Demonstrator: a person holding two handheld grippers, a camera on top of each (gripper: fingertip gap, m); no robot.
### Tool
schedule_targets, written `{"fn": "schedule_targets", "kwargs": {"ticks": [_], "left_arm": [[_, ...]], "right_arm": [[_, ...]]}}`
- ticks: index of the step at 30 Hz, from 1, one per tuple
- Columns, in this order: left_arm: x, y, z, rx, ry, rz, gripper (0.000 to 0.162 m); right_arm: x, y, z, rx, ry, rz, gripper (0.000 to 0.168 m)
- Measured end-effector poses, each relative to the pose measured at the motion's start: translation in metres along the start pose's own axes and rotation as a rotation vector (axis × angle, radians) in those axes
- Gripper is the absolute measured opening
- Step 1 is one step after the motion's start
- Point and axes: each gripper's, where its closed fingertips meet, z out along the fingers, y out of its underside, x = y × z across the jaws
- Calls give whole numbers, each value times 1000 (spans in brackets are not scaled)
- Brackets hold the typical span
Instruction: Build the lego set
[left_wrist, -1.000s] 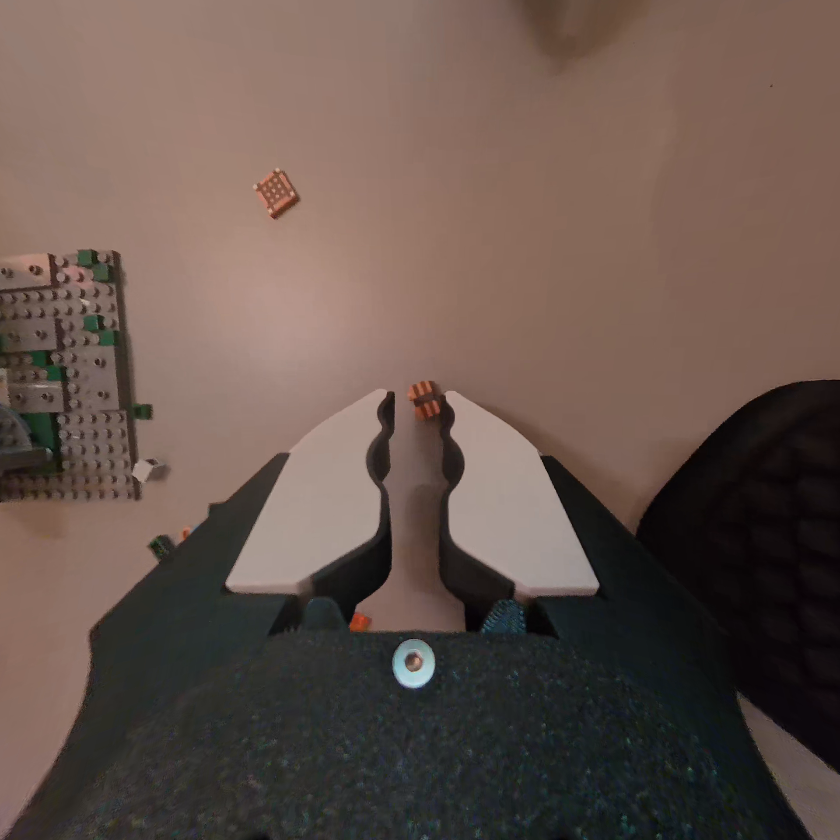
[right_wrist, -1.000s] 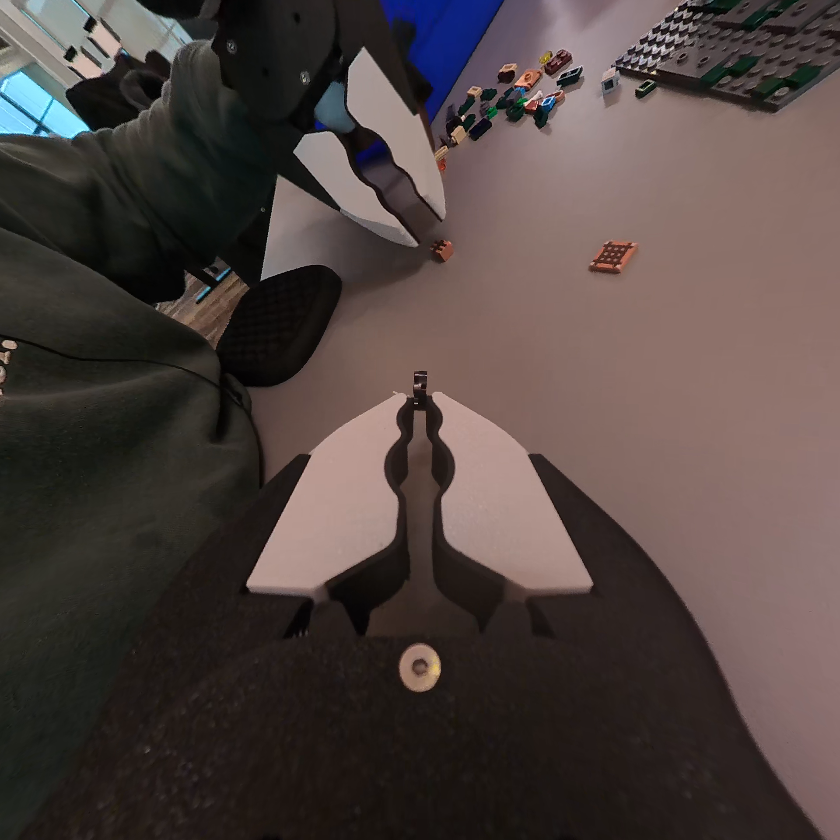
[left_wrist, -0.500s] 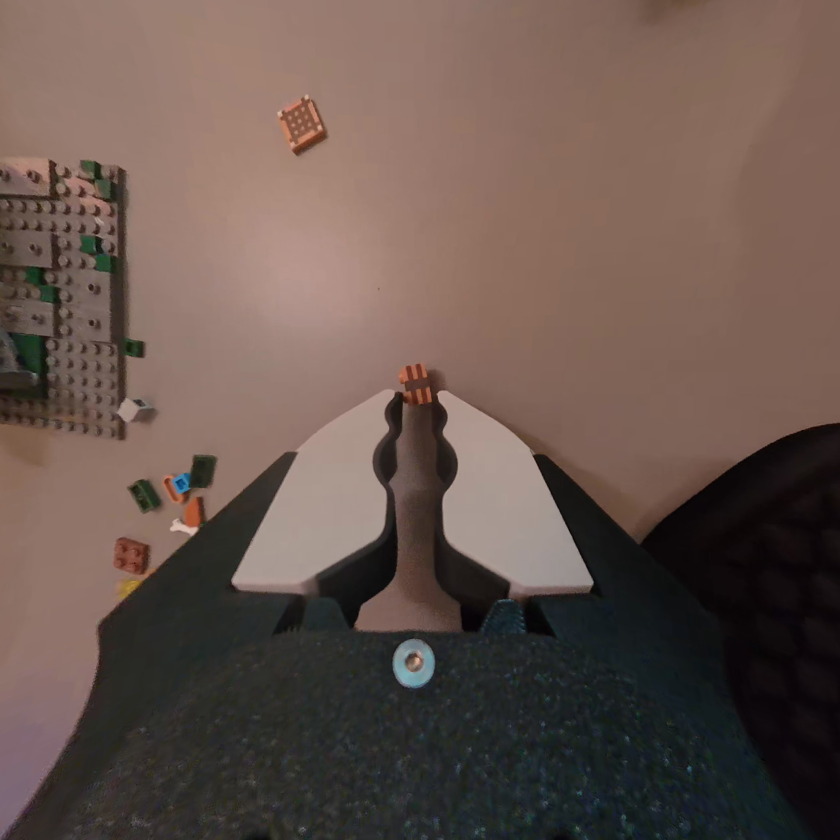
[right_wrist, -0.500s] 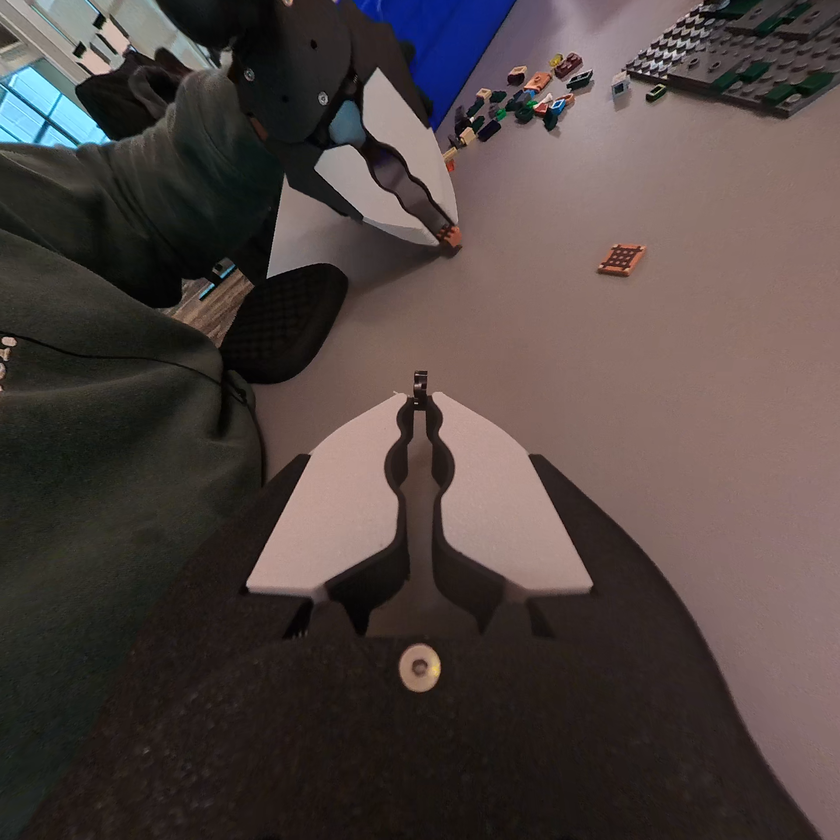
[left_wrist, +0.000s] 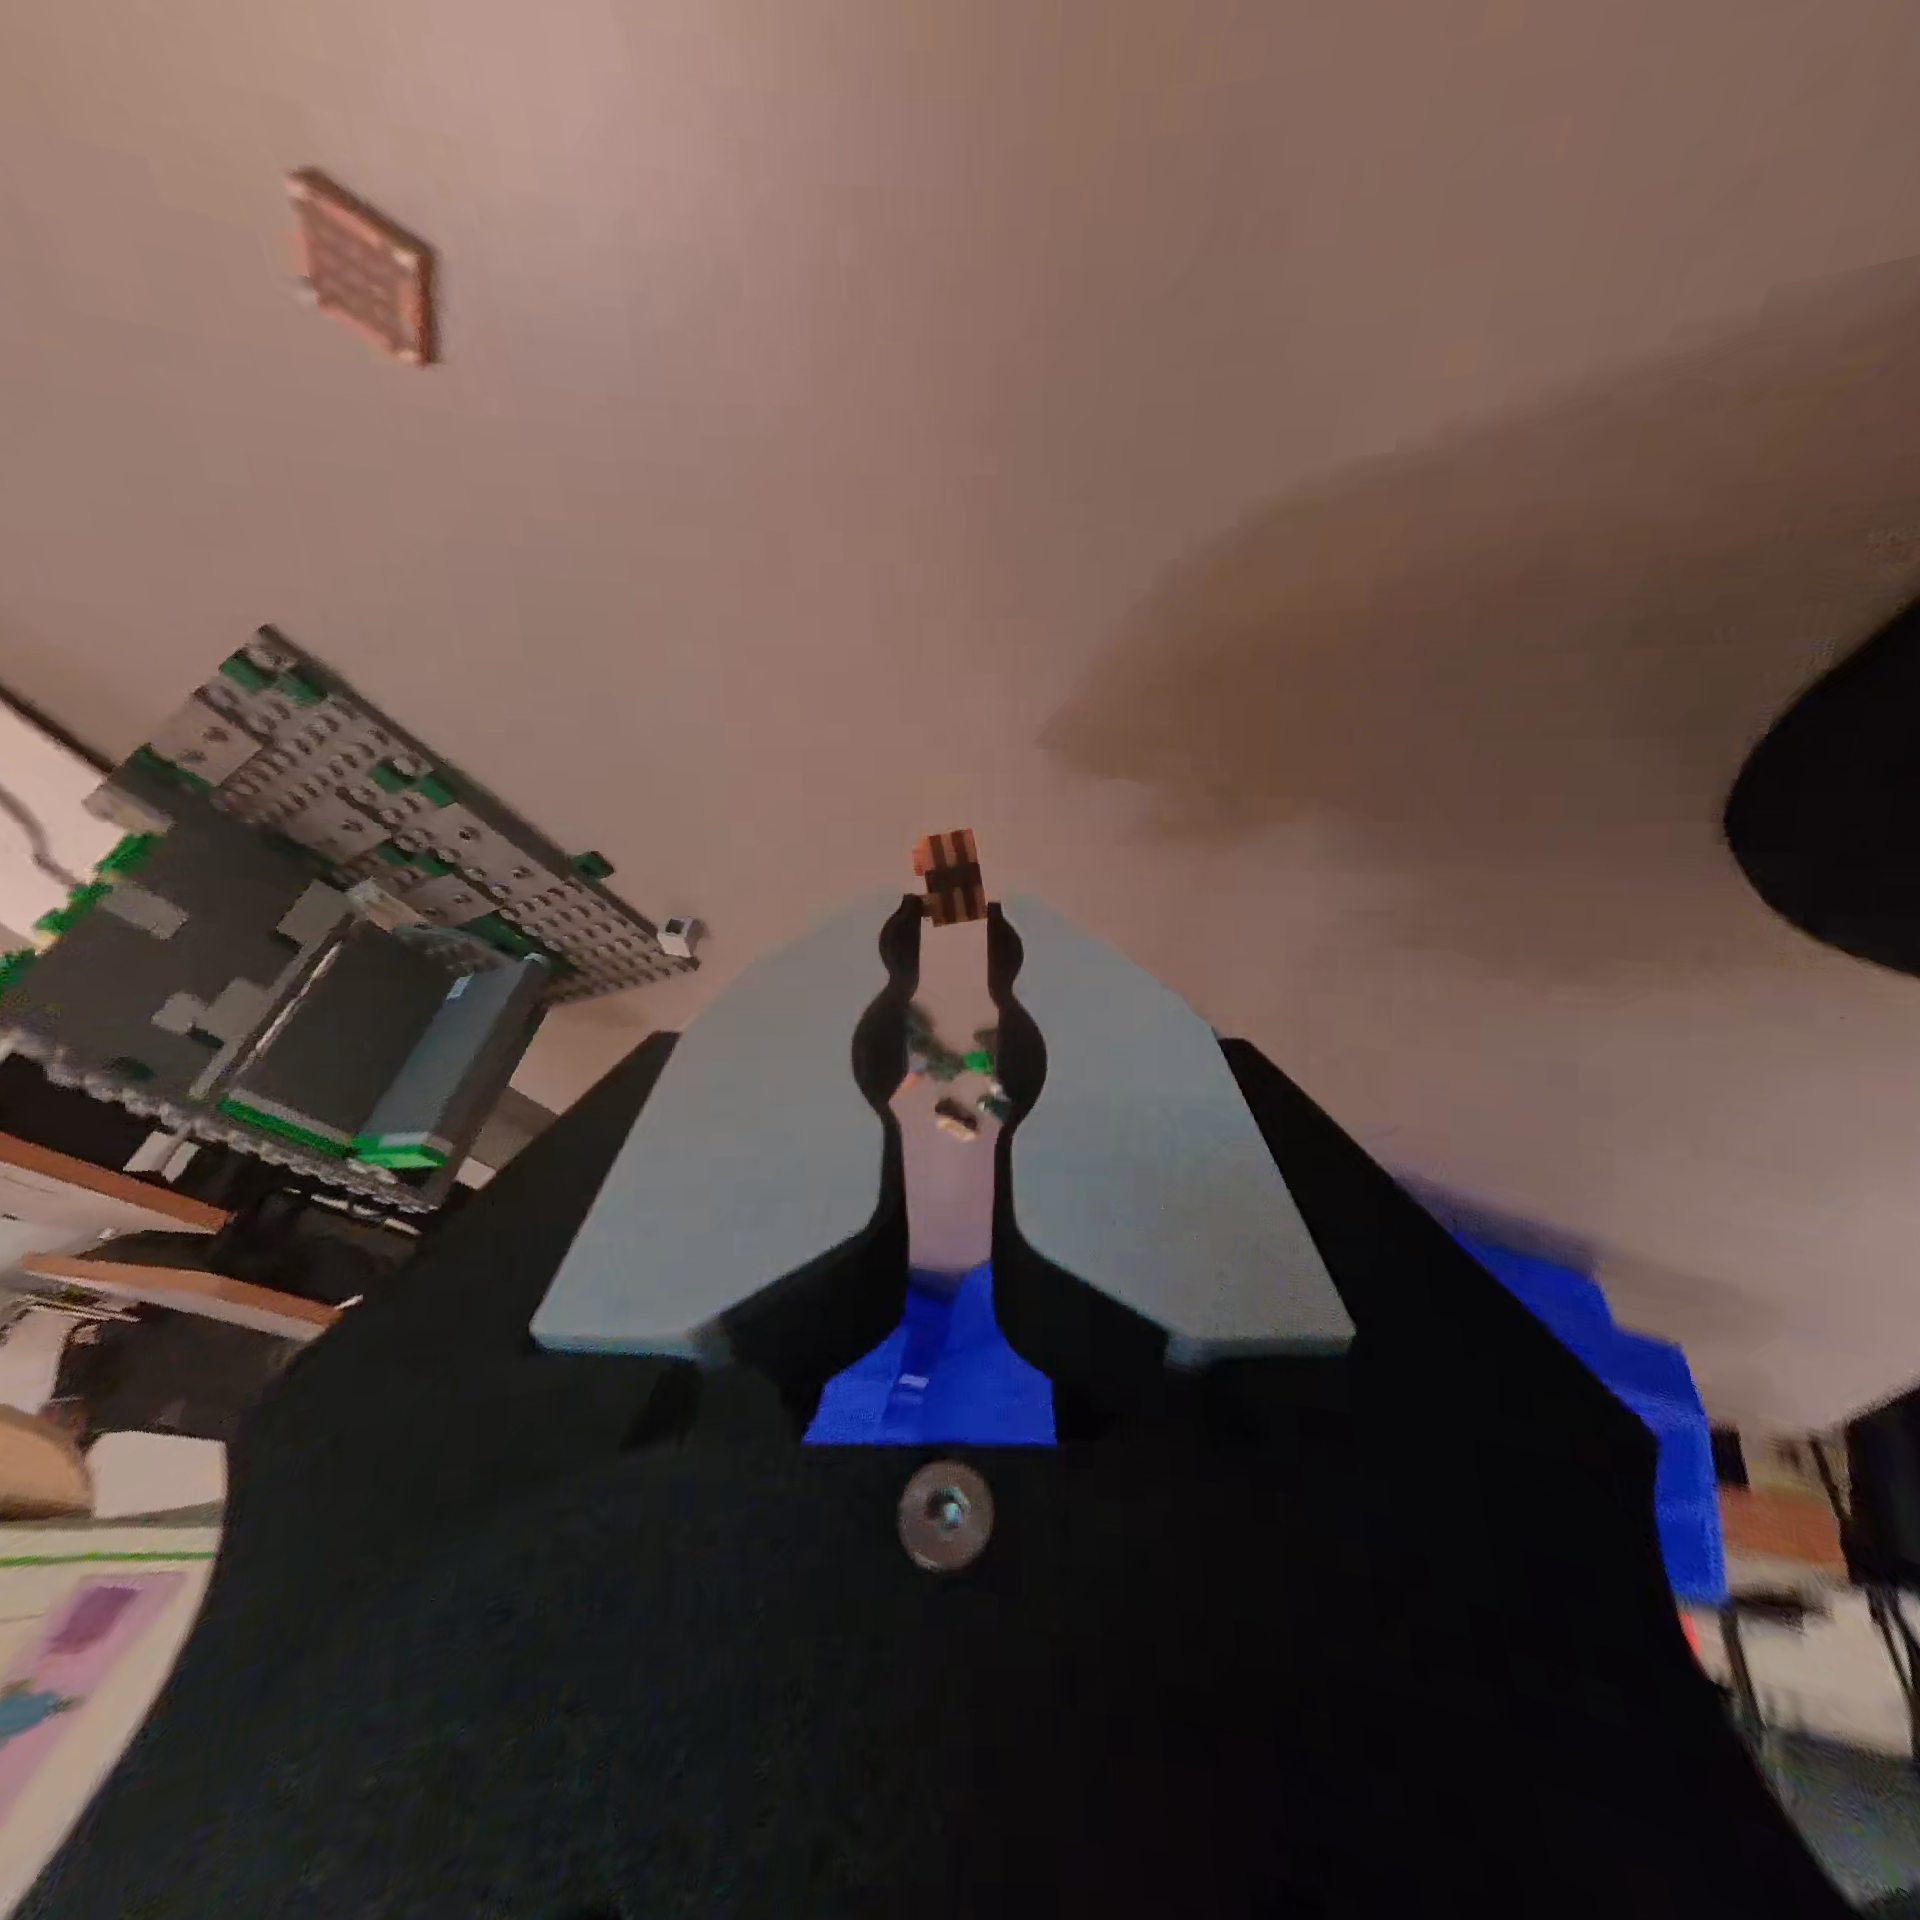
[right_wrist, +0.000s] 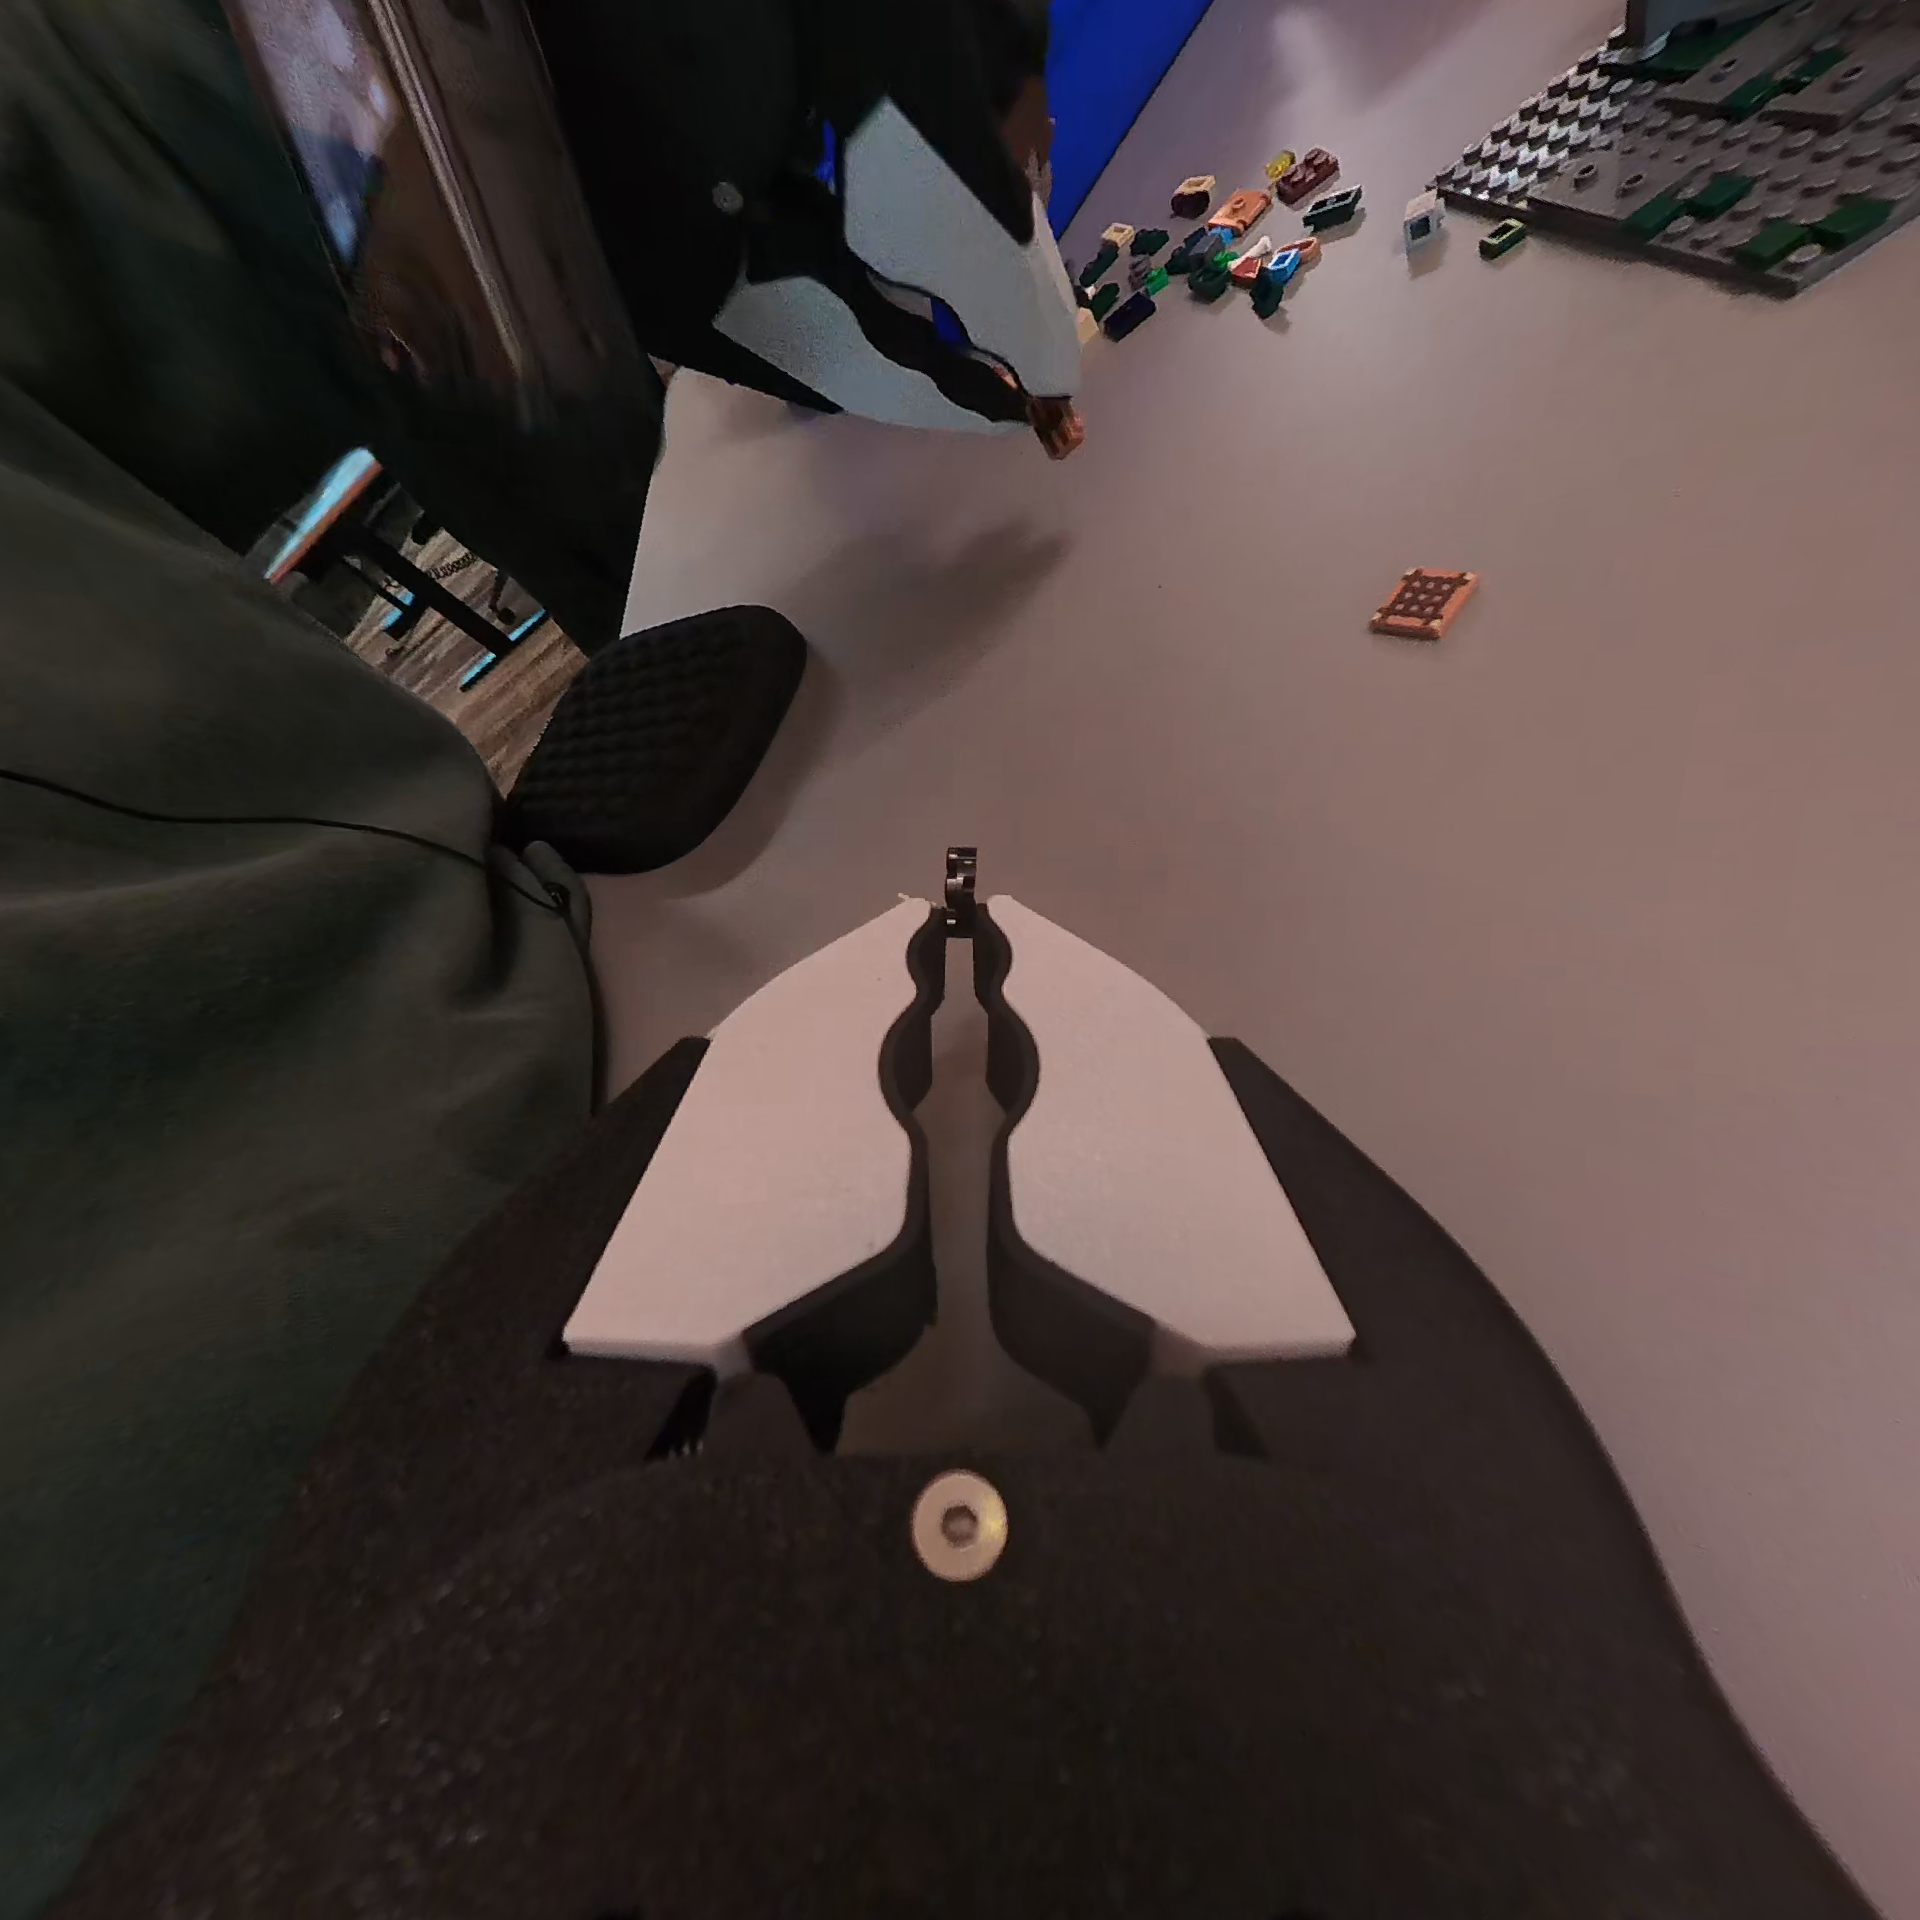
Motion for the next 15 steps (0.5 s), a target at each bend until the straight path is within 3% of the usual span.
{"fn": "schedule_targets", "kwargs": {"ticks": [5,10,15], "left_arm": [[-3,-11,3,-83,51,106,12],[-19,-37,-12,97,39,19,17],[-35,-30,-30,246,-13,-121,16]], "right_arm": [[0,0,-5,7,0,1,4],[0,-2,-9,19,1,0,4],[-1,-1,-9,17,0,0,5]]}}
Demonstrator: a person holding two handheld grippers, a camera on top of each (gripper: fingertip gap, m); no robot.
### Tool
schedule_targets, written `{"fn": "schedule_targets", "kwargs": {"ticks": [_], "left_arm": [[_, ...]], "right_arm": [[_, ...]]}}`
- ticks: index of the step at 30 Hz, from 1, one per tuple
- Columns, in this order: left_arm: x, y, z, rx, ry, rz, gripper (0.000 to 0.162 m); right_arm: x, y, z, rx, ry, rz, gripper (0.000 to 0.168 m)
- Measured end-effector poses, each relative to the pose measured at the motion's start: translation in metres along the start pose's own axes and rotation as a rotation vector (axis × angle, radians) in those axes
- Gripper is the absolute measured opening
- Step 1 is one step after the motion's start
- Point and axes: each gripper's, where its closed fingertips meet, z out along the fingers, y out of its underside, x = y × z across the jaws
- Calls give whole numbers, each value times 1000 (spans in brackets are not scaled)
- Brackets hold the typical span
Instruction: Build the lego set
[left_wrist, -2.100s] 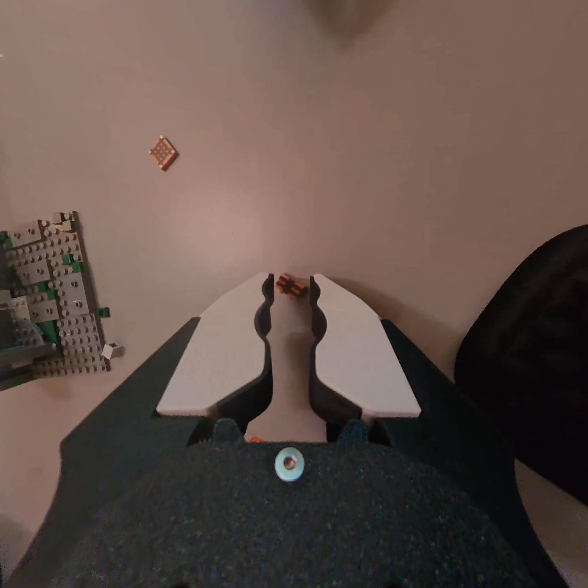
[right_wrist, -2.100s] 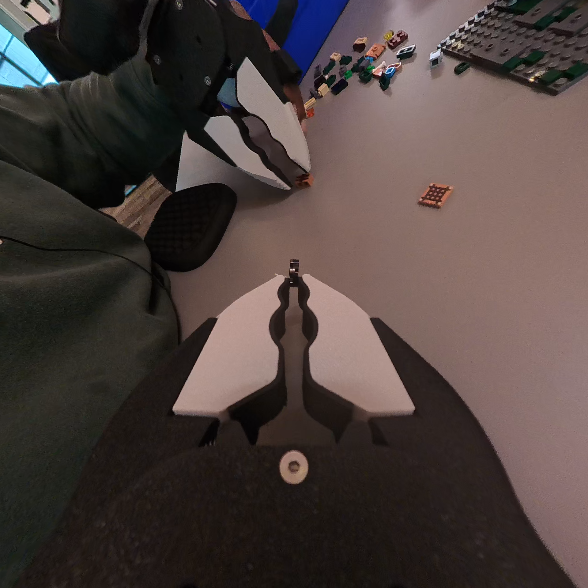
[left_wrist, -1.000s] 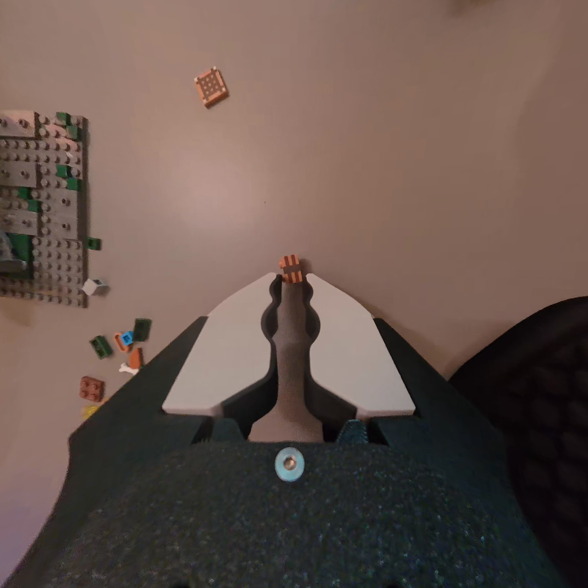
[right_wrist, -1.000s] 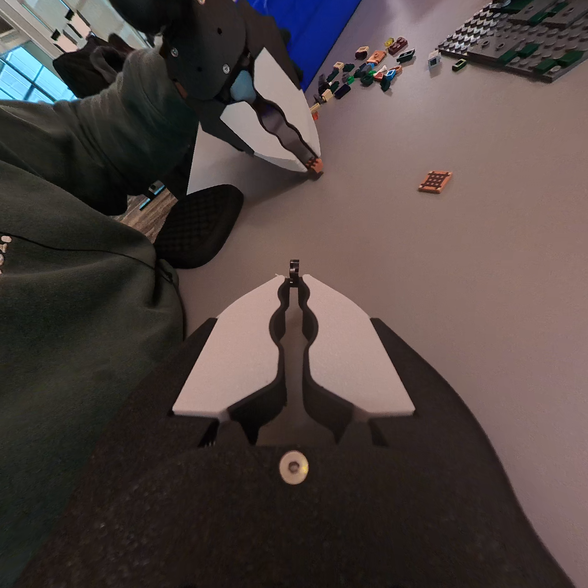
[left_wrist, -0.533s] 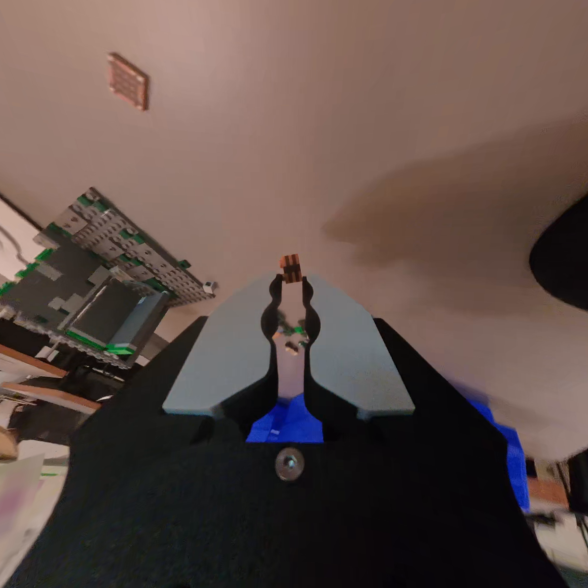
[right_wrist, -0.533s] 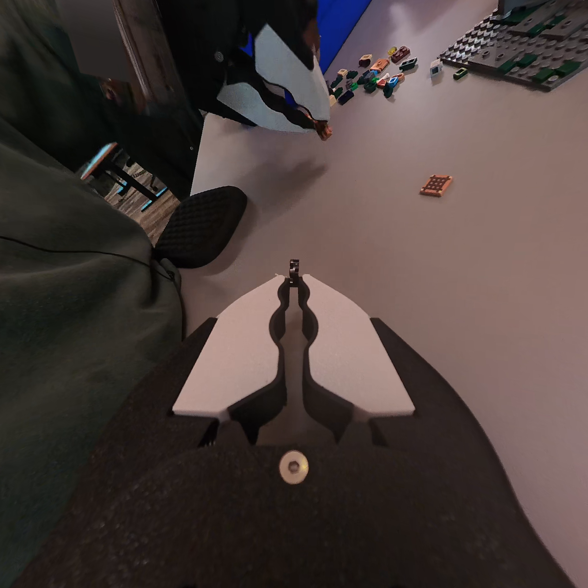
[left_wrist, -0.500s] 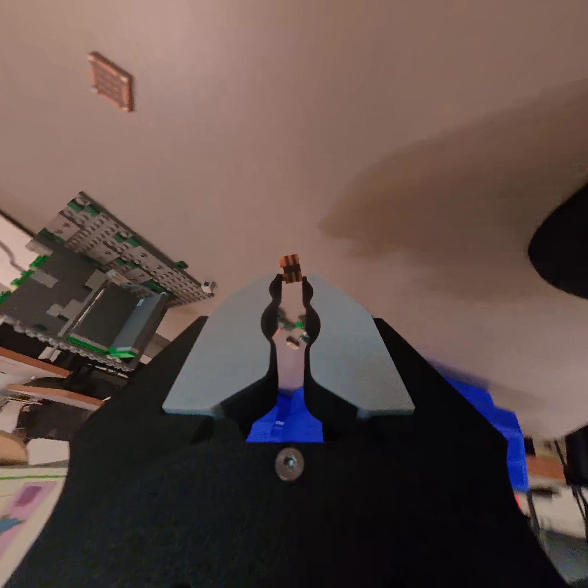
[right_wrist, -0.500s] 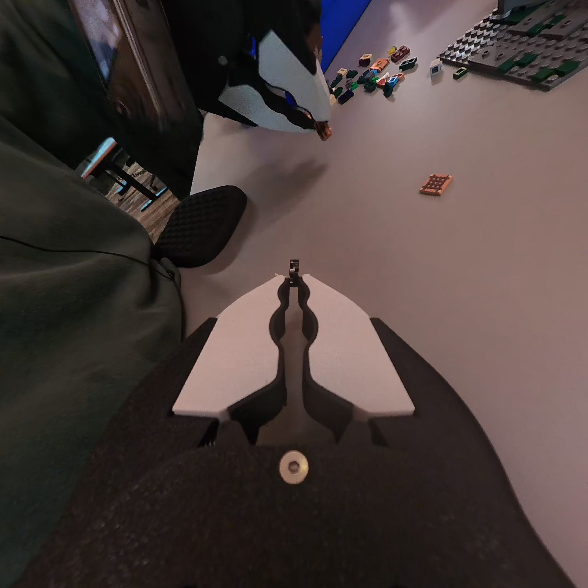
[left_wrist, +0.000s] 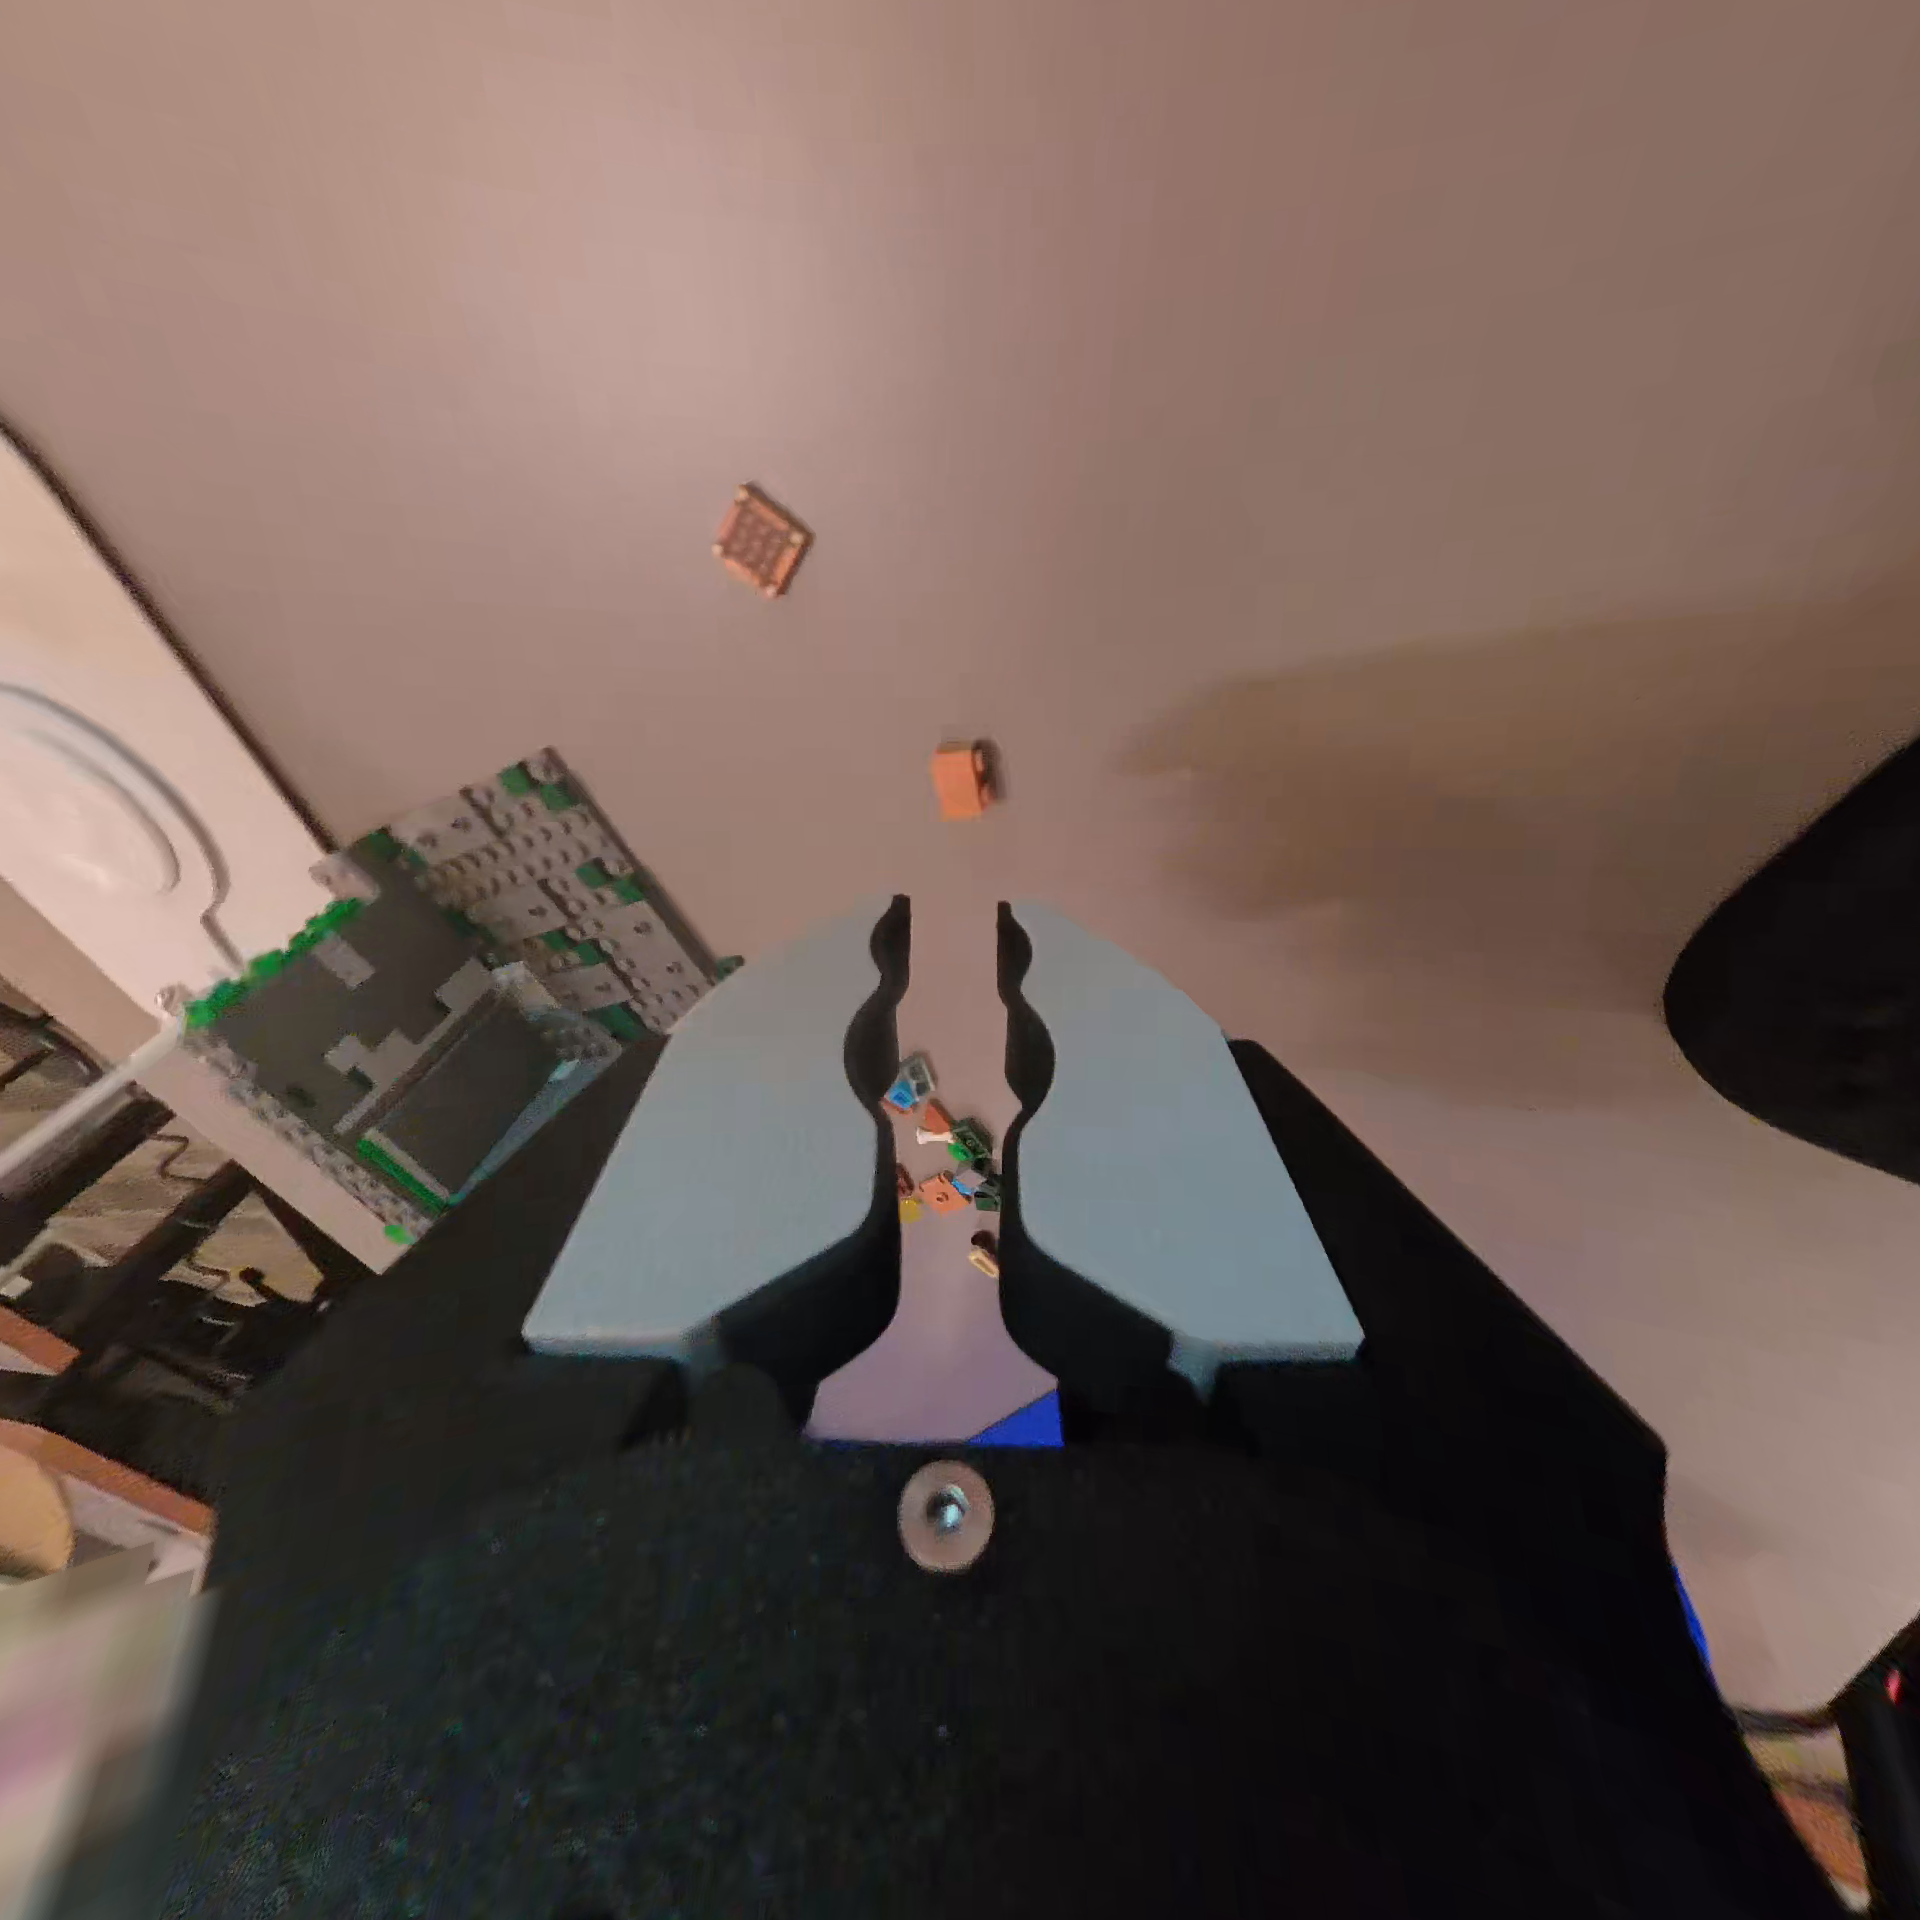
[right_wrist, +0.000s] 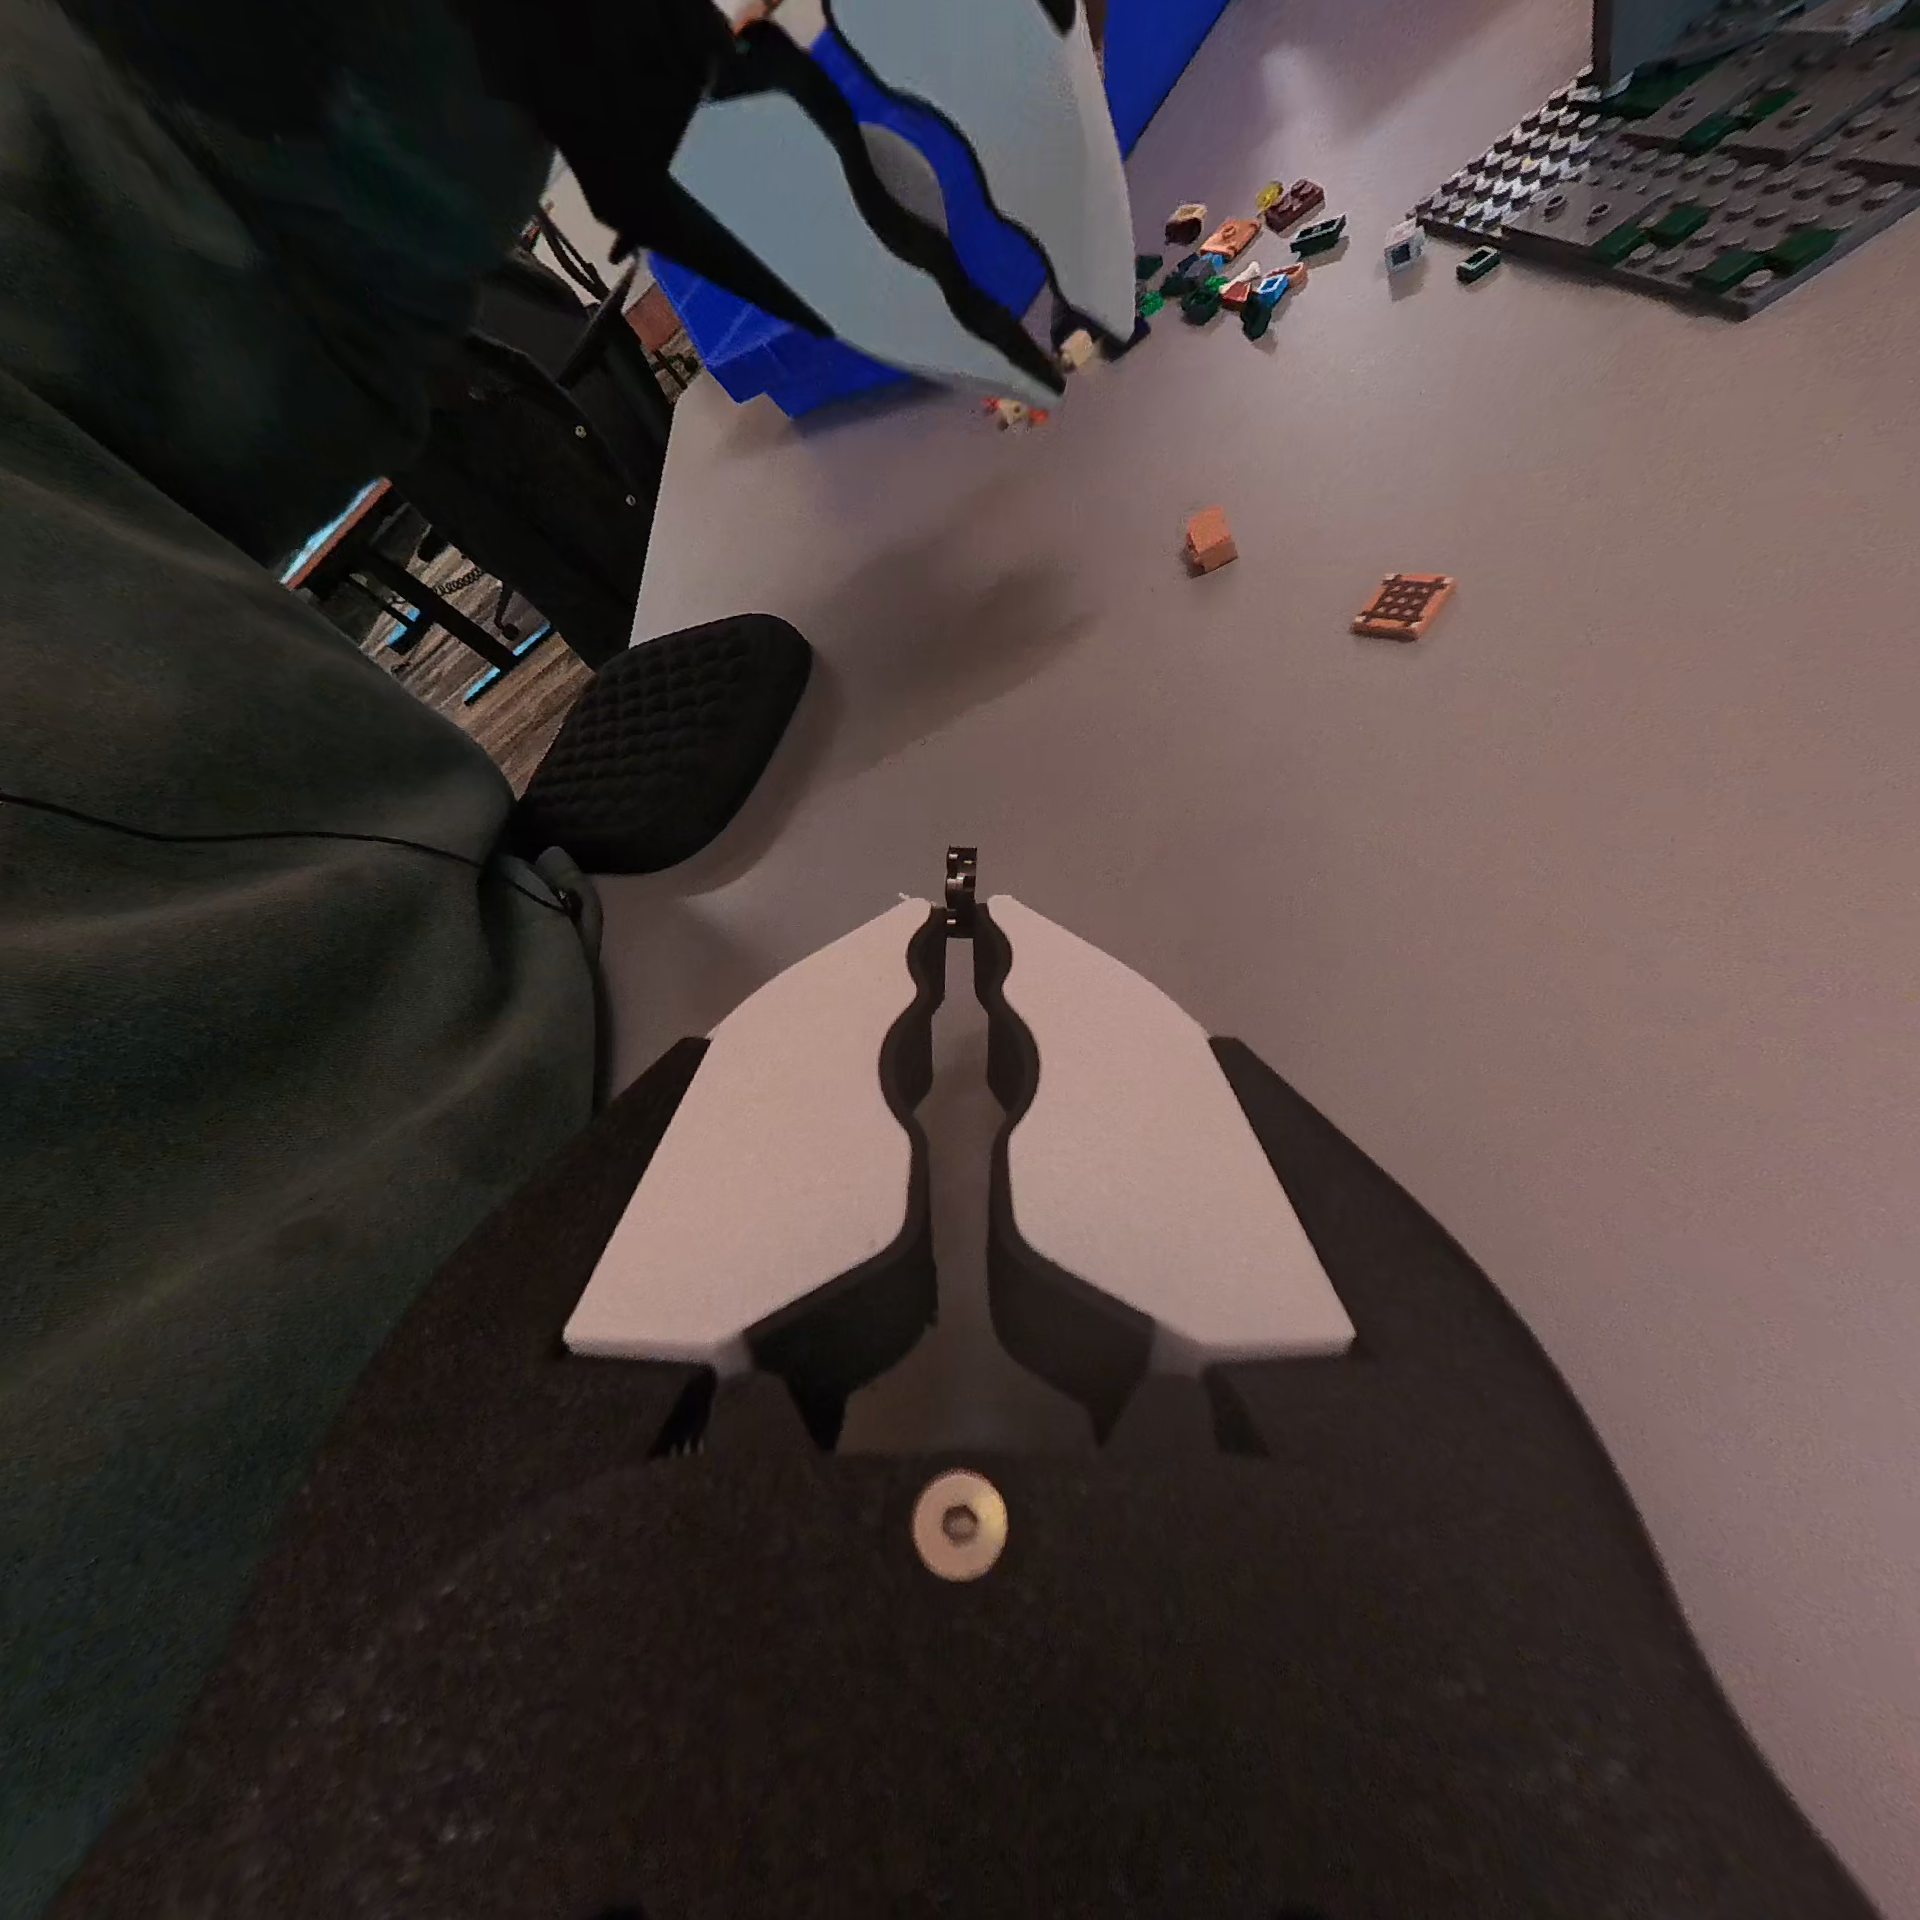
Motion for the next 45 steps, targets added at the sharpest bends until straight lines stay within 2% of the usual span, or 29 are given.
{"fn": "schedule_targets", "kwargs": {"ticks": [5,8,12,19,29,36,41,45], "left_arm": [[-6,10,3,156,-43,-167,15],[-2,7,15,293,-22,-304,16],[1,9,33,390,-29,-385,18],[3,8,56,471,6,-384,23],[23,-16,49,553,128,-405,20],[33,-43,41,632,111,-354,21],[19,-33,36,627,34,-283,18],[14,-14,42,559,13,-101,20]], "right_arm": [[-1,2,2,-7,-4,0,5],[-1,2,2,-6,-4,0,4],[-1,1,2,-4,-5,1,4],[-1,2,3,-7,-7,2,4],[-2,3,4,-8,-12,5,4],[-2,4,6,-14,-15,6,4],[-2,5,6,-14,-17,7,4],[-2,6,7,-19,-21,11,4]]}}
